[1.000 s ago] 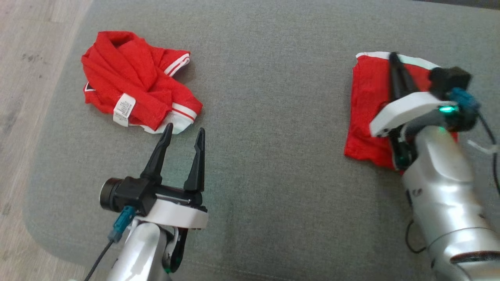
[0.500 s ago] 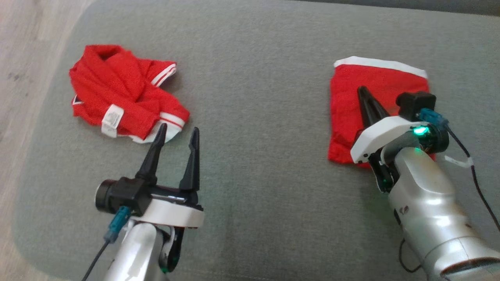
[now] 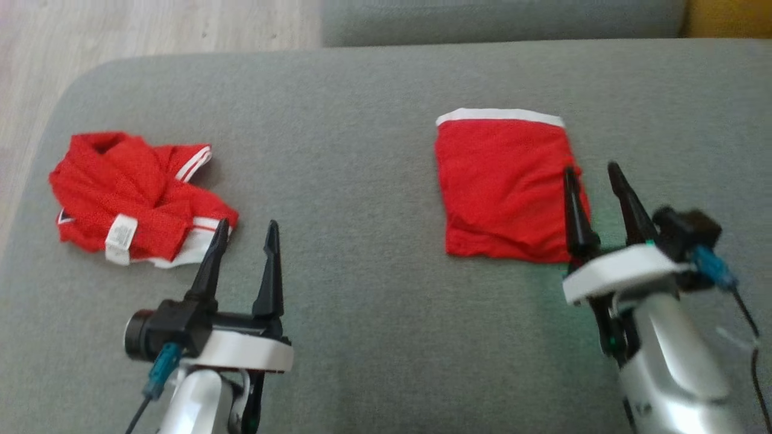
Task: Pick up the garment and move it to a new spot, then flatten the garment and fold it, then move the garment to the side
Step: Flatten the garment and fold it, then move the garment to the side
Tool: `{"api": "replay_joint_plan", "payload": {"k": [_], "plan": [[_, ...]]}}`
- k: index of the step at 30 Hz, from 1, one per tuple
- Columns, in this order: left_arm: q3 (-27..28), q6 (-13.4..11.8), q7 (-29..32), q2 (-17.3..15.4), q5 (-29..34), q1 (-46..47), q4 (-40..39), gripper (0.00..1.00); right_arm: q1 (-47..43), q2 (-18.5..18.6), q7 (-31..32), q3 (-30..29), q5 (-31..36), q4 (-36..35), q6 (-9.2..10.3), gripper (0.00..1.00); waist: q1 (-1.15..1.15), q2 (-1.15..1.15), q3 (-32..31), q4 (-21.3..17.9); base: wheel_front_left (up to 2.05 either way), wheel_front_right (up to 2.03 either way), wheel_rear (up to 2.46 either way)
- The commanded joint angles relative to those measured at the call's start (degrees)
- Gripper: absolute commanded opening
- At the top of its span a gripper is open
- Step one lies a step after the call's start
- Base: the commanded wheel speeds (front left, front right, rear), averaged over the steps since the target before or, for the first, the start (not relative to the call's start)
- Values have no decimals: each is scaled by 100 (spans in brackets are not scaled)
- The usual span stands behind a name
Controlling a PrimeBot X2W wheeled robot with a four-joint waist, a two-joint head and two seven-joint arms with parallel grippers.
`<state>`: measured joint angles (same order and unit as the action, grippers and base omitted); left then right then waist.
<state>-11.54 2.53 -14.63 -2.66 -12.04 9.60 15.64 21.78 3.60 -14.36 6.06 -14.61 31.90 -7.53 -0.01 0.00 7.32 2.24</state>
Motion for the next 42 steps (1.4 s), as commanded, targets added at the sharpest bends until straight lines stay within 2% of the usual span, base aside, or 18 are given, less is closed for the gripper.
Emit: {"api": "replay_joint_plan", "payload": {"k": [1, 6, 11, 19, 23, 30, 36, 41, 42], "plan": [[229, 3, -37, -22, 51, 11, -192, 100, -125, -72, -62, 68, 80, -402, 4, 100, 1, 0, -149, -168, 0, 0, 0], [338, -12, -37, -21, 72, -188, -224, 100, -815, -72, -63, 33, 57, -909, 4, 100, 1, 0, -287, -346, 0, 0, 0], [383, -35, -37, -21, 51, -363, -244, 100, -1143, -72, -63, 11, 53, -924, 4, 100, 1, 0, -380, -407, 0, 0, 0], [347, -8, -37, -21, 69, -314, -293, 100, -978, -72, -63, -89, 165, -904, 4, 100, 1, 0, -269, -291, 0, 0, 0], [270, 1, -37, -21, 43, -211, -334, 100, -613, -72, 102, -295, 382, -715, 4, 100, 1, 0, -36, -140, 0, 0, 0], [157, 86, -37, -21, 27, 60, -253, 100, 272, -72, 827, -680, 349, 21, 4, 100, 1, 0, 419, 194, 0, 0, 0], [43, 84, -37, -21, -43, 219, -214, 100, 946, -72, 1248, -1161, 667, 969, 4, 100, 1, 0, 635, 412, 0, 0, 0], [25, 86, -37, -21, -70, 333, -206, 100, 1344, -72, 1734, -1048, 853, 1794, 4, 100, 1, 0, 750, 476, 0, 0, 0], [30, 86, -37, -21, -63, 358, -194, 100, 1394, -72, 1754, -994, 918, 1888, 4, 24, 1, 0, 751, 479, 0, 0, 0]]}}
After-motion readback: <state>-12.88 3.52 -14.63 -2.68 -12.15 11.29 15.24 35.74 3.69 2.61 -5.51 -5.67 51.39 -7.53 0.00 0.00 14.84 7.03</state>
